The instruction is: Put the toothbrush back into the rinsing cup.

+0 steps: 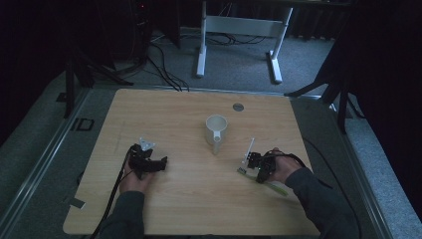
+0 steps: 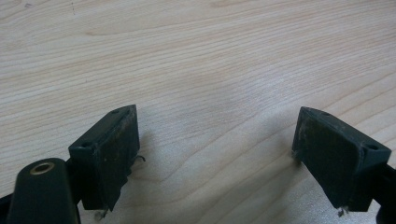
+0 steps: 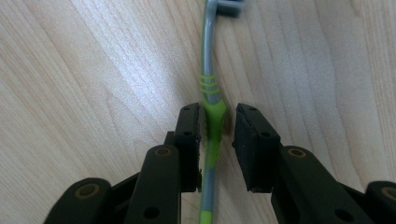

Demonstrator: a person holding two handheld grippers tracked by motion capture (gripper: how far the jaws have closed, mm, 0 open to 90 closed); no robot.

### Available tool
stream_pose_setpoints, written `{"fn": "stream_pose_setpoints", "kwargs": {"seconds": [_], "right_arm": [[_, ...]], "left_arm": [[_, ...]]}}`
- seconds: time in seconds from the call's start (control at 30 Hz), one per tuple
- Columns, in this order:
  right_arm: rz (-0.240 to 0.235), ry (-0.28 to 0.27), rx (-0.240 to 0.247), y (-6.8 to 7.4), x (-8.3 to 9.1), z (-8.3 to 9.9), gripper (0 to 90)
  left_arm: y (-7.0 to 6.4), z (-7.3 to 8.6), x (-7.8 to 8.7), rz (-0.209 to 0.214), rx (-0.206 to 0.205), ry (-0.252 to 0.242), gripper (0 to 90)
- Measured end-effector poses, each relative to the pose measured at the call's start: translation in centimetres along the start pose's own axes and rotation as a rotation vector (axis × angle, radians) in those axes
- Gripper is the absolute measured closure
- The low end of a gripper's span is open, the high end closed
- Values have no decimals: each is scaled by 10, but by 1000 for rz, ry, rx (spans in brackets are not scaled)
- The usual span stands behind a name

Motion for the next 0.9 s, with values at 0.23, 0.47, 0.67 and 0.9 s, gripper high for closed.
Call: {"fn": "stream_pose_setpoints", "kwargs": {"seconds": [0.23,0.47,0.67,0.9], "right_arm": [[-1,9,3,0,-5,-1,725],[-10,6,-6,0,-5,-1,749],[-13,9,-23,-2,-5,-1,795],[-8,7,-18,1,-4,-1,806]], "left_arm": [[0,0,0,0,0,-1,152],[0,0,0,0,0,0,152],[0,0,0,0,0,0,152],[0,0,0,0,0,0,152]]}}
Point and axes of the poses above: each handheld gripper's, and its own axes: x roughly backward along the jaws, z roughly out of its underside, y roughly to its left, the point moved 4 cm from there along -x, roughly forward along the jaws, and after that the axes turned 11 degrees about -x, right-handed, at the moved point
